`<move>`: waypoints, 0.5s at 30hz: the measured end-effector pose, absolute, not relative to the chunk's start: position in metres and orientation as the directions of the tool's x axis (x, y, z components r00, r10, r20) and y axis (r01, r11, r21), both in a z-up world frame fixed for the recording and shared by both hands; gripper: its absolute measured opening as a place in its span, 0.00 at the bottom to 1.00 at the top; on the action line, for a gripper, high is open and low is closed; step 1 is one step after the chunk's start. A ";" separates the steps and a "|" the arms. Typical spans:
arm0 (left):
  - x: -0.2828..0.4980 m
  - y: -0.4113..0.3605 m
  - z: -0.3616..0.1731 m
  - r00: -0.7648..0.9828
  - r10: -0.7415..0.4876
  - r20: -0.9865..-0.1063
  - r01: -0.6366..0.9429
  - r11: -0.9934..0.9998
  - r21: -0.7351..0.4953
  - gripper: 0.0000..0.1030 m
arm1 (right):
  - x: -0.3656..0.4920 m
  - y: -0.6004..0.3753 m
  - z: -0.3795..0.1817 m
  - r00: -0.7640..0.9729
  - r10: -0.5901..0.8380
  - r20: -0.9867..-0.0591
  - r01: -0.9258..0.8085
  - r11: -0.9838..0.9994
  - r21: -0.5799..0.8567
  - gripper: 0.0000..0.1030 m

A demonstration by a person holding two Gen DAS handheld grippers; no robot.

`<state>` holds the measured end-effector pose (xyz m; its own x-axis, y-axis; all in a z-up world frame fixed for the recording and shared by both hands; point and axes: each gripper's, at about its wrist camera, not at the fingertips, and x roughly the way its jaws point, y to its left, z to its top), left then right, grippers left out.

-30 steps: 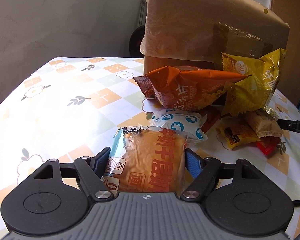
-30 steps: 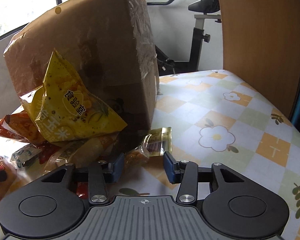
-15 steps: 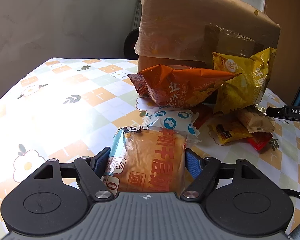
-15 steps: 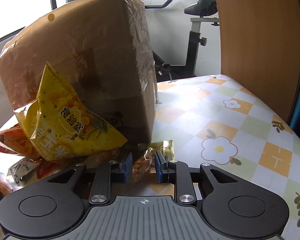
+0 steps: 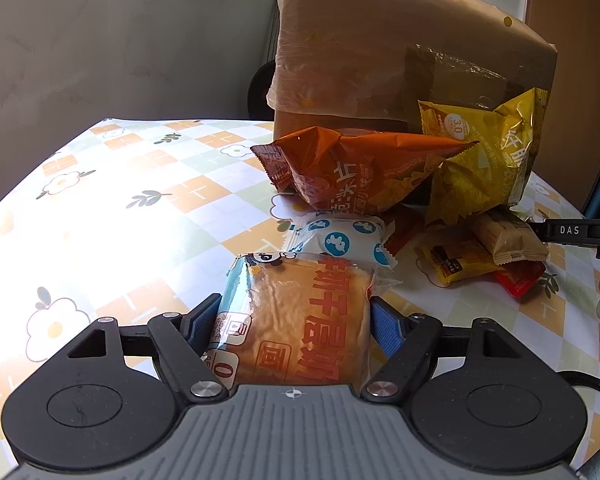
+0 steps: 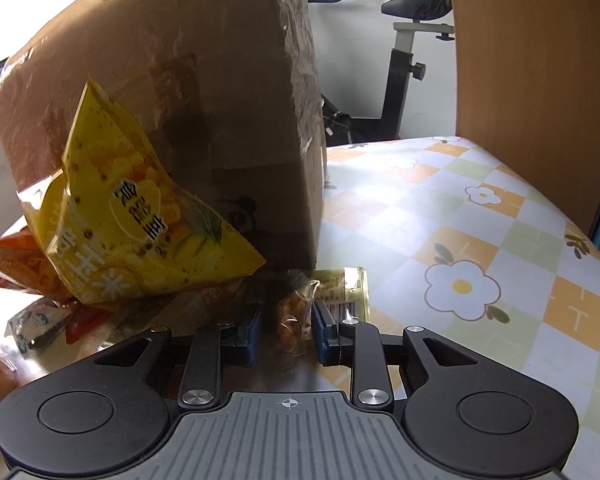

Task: Organize snacks
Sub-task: 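Close the left tool on the bread pack while the right tool grasps the clear sachet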

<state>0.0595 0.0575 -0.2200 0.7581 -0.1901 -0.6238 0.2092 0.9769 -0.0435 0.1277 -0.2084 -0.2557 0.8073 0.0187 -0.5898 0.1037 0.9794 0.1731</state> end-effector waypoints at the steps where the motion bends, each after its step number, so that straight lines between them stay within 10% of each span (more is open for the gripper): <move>1: 0.059 0.058 -0.220 0.758 -0.191 -0.624 0.209 0.977 -0.044 0.77 | 0.127 -0.208 -0.255 0.810 0.025 -0.586 0.096 0.980 0.175 0.19; 15: 0.064 0.062 -0.220 0.732 -0.208 -0.649 0.208 0.975 -0.078 0.78 | 0.118 -0.213 -0.256 0.820 0.085 -0.566 0.056 0.972 0.227 0.17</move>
